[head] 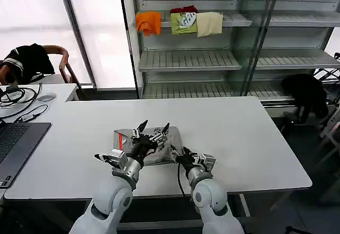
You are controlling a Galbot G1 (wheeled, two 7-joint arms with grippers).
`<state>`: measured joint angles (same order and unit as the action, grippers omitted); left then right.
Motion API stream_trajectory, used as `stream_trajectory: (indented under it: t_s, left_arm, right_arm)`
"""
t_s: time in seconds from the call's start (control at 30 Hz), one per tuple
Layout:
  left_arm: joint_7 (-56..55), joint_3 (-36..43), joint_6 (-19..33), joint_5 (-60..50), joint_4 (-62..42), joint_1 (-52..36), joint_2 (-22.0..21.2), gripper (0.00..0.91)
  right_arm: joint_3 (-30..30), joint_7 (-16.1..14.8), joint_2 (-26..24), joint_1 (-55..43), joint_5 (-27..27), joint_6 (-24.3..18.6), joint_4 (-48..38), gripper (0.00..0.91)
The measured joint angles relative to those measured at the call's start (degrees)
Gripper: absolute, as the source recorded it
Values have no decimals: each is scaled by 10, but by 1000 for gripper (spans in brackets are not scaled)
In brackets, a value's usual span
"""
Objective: Fold and organize the clothes.
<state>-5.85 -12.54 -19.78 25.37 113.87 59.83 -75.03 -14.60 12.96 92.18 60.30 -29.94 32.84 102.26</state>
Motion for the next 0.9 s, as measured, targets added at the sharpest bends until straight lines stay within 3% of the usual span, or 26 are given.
stream_trajectory:
  t_s: [0.57,0.9]
  left_arm:
    - [-6,-23,-11,-12,27,34,-1,907]
    - [-7,-31,-16,-28,36,55,-4,907]
  right_arm:
    - [-10,19,-8,17,-68,2,19,0]
    - [-64,18,-41,40,-86,4,82,0]
